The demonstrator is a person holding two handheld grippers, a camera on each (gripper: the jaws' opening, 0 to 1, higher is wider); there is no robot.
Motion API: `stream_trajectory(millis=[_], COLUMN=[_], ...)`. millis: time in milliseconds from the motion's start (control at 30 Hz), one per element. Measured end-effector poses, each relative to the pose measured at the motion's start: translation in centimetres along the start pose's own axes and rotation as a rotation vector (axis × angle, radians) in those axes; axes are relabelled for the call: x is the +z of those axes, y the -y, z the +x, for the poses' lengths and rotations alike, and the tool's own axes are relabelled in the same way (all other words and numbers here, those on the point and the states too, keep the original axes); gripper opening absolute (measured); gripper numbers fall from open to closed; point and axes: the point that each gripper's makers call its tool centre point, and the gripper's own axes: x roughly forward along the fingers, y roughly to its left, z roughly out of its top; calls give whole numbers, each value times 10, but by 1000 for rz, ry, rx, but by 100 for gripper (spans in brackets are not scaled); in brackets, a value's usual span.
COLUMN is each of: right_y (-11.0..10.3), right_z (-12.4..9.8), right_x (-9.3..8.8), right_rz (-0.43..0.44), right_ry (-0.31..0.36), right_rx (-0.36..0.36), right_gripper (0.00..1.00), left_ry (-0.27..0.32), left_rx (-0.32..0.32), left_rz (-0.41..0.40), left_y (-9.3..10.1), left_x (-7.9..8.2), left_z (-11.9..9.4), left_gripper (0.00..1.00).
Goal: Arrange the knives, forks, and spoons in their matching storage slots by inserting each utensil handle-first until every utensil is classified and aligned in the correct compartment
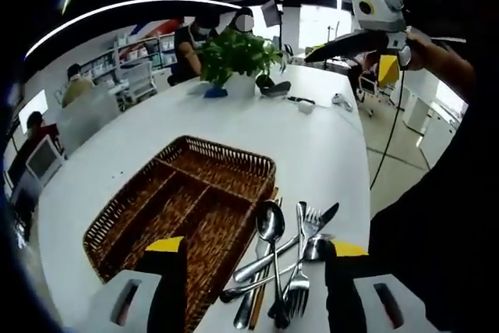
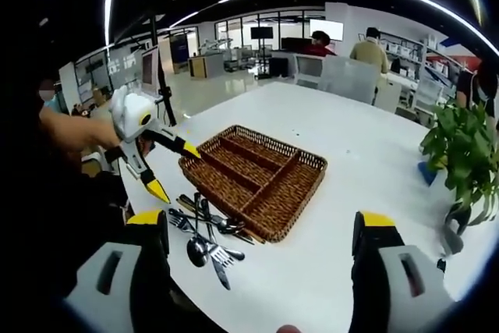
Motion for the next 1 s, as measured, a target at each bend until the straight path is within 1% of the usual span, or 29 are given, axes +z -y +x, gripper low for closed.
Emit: stream_trajectory(millis=[33,100,167,233,367,400,500,633,733,767,800,833,867,1000], right_y=[1,-1,0,1,3,4,6,9,11,11,11,11,11,11], right_z=[0,0,0,0,0,0,0,-2,-3,-4,-4,-5,-5,-7], right_x=[1,5,8,11,12,12,12,11,9,8,8,8,8,6], right_rz=[-7,-23,-41,-54,-56,-56,-56,-48,-43,-40,-39,-36,-34,-25], right_ry=[5,20,32,39,43,43,40,42,39,39,39,41,42,43], right_rx=[-1,9,4,3,5,5,2,3,0,-1,-1,-2,-3,-9], right_gripper=[99,99,99,99,99,99,99,99,99,99,99,99,99,99], left_ry=[-8,-26,-36,-42,-66,-76,-89,-109,-125,-132,-142,-191,-204,-215], left_rx=[-14,-10,-24,-36,-30,-49,-63,-82,-81,-85,-103,-119,-134,-126], left_rz=[-2,4,-12,-34,-27,-31,-32,-47,-56,-64,-71,-96,-93,-89], left_y=[3,3,4,5,3,5,9,12,11,12,14,18,21,22], left_x=[-3,-9,-14,-19,-26,-28,-31,-36,-41,-42,-45,-54,-58,-64], left_z=[3,10,14,20,35,40,50,57,59,60,61,59,62,66], left_gripper=[71,70,67,63,54,51,49,43,36,32,27,22,20,20])
